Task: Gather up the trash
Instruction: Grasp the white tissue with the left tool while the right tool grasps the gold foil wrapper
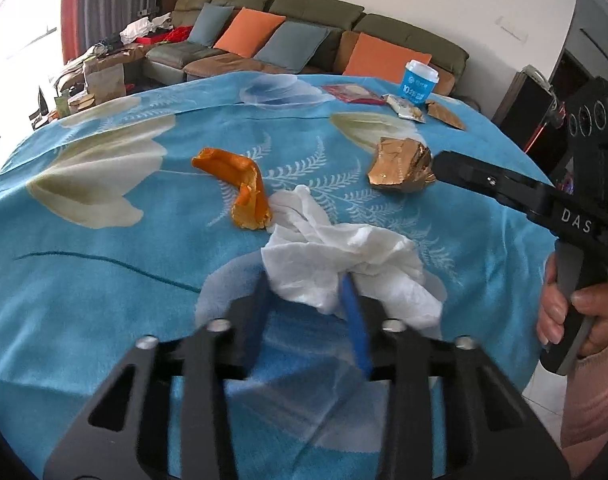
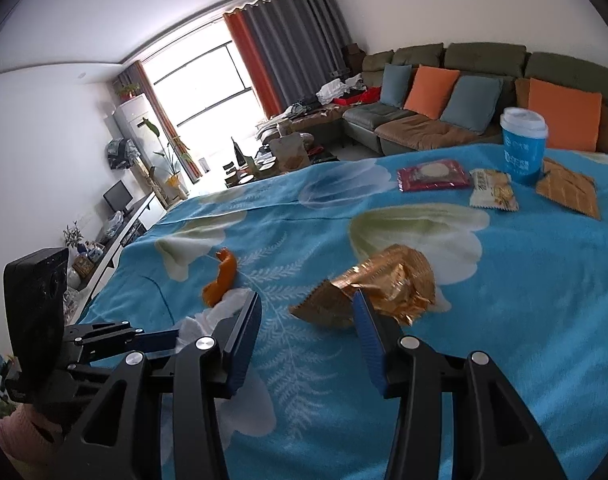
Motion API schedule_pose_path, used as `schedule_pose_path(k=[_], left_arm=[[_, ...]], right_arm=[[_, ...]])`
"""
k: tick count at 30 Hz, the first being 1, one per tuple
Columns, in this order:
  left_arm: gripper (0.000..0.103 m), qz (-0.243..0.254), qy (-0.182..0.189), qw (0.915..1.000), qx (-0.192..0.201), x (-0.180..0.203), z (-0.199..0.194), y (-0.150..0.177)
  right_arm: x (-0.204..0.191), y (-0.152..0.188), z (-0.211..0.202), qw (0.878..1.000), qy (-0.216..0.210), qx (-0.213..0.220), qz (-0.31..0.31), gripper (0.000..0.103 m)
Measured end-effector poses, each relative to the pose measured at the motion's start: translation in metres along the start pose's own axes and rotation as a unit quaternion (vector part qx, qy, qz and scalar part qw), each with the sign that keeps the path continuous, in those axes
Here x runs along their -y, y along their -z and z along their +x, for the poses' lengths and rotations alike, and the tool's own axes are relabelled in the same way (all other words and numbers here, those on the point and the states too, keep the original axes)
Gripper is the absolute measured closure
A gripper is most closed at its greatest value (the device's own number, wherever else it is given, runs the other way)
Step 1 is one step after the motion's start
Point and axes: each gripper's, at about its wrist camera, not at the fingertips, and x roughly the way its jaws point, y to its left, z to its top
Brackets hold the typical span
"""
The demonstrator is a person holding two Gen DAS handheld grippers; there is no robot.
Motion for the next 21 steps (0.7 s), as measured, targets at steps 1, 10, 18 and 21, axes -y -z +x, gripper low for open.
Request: schedule_pose_path(k=[1, 10, 18, 21], left_arm=[[0.082, 0.001, -0.001, 1.0, -0.001, 0.0, 0.001, 0.0], [0.097, 0.007, 0.026, 0.9994, 0.022, 0.0, -0.018, 0.007], [0.097, -0.014, 0.036, 0.9979, 0.051, -0.028, -0.057, 0.023], [0.097, -0.016, 0.026, 0.998, 0.056, -0.038, -0.065, 0.03]], right_arm=[[0.002, 0.0, 0.0, 1.0, 0.001, -0.001, 0.004, 0.058], [0.012, 0.002, 0.001, 1.0, -0.002, -0.003, 0.018, 0.058], [0.025, -0.006, -0.001, 0.999, 0.012, 0.003, 0.04, 0.058], [0.039, -0.011, 0.003, 0.998, 0.012, -0.004, 0.062, 0.053]])
